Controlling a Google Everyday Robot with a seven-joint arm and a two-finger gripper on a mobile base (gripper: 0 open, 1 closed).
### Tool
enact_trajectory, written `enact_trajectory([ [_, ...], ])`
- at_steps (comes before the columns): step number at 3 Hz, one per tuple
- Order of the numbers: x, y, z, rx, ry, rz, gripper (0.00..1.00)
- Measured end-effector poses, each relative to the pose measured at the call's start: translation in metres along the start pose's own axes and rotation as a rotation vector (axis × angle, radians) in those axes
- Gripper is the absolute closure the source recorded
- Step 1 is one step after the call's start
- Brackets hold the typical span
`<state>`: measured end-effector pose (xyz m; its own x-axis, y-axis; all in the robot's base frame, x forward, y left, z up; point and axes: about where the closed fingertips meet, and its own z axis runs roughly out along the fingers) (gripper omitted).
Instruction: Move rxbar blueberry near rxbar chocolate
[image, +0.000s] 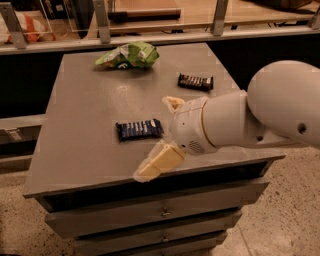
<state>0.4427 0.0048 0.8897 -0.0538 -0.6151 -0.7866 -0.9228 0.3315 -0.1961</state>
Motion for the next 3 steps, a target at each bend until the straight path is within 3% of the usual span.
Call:
enact_trajectory([
  [1, 0.007, -0.012, 0.014, 0.06, -0.012, 0.017, 0.0],
  [3, 0.015, -0.028, 0.045, 0.115, -0.097, 0.09, 0.0],
])
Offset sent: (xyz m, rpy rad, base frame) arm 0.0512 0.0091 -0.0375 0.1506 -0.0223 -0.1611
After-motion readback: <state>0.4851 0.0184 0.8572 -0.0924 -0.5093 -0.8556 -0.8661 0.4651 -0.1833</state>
